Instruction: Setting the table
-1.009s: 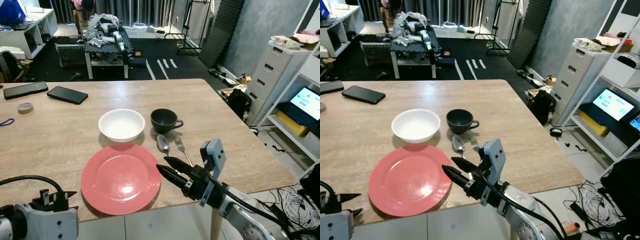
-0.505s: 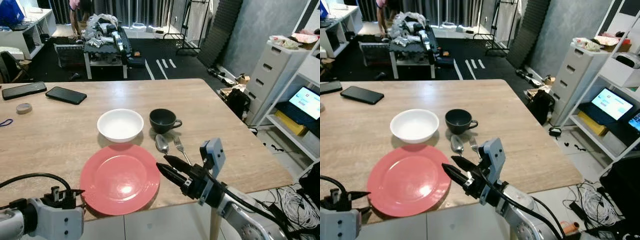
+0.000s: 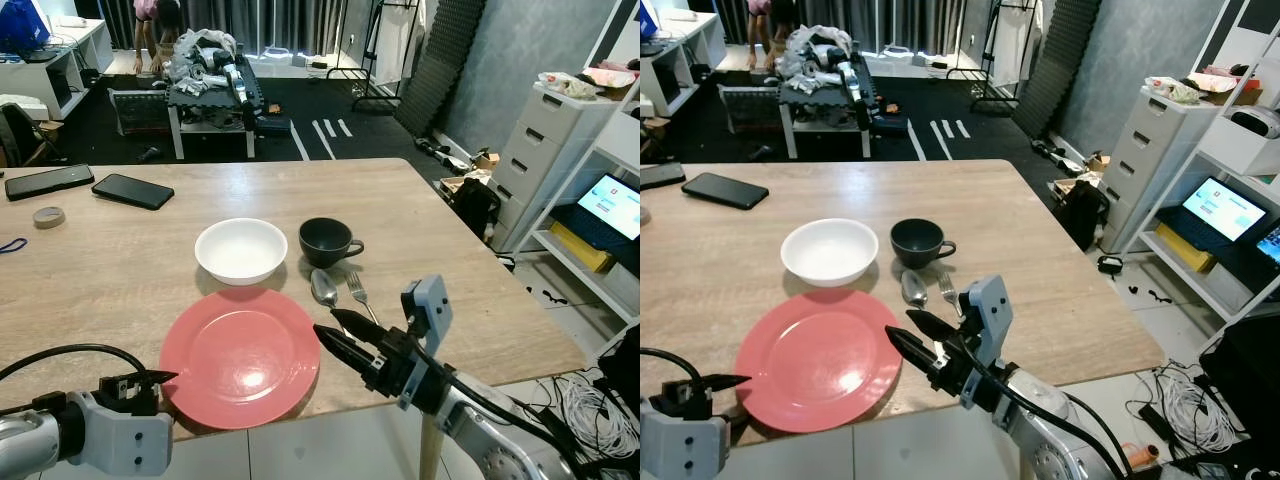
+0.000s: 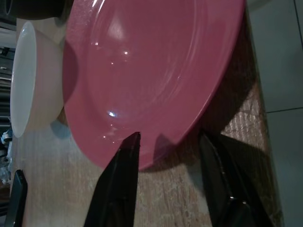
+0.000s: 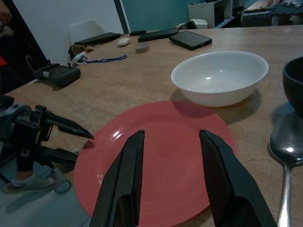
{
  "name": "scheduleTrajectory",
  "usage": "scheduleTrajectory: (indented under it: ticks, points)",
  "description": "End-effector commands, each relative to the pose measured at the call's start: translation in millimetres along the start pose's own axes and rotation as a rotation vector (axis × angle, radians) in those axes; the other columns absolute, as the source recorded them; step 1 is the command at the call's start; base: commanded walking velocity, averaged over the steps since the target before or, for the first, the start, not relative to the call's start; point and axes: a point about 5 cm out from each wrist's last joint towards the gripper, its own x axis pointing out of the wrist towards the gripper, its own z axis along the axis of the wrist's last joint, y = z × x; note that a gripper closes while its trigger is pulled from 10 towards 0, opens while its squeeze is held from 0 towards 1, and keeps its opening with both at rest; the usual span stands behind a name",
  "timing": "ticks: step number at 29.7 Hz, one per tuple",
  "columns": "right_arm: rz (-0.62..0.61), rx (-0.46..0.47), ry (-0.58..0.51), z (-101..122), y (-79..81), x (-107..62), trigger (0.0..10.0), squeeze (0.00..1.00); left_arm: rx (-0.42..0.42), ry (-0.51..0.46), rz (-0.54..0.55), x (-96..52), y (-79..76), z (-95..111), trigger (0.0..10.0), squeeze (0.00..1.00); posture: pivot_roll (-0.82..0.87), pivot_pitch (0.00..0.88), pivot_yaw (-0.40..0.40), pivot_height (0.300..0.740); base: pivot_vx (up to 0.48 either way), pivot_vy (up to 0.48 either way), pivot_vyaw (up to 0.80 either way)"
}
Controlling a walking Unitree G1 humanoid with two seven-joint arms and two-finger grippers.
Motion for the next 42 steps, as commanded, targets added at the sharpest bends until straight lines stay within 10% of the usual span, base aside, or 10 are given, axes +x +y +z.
scheduleTrajectory:
  ticks: [1,15,16,42]
  points:
    - [-0.013,0.005,0.009,-1.3,-2.4,-2.6,10.0,0.00,-0.007,-0.004,-0.053,3.9,-11.8,-1.4,0.0,0.00,0.11,0.148,0.016,0.740,0.000,0.000,0.00]
    - [-0.022,0.002,0.004,0.2,-2.6,-2.8,10.0,0.00,-0.005,-0.003,-0.075,6.1,-15.0,-7.7,0.0,0.00,0.11,0.149,0.026,0.740,0.000,0.000,0.00]
    - [-0.023,0.004,0.003,0.1,-2.3,-3.0,10.0,0.00,-0.003,0.005,-0.074,6.1,-14.5,-9.0,10.0,0.00,0.11,0.150,0.026,0.740,0.000,0.000,0.00]
    - [-0.024,0.008,-0.006,-0.6,-2.3,-0.8,10.0,0.00,0.047,0.159,-0.079,-11.3,-3.9,-43.5,10.0,0.00,0.12,0.148,0.029,0.740,0.000,0.000,0.00]
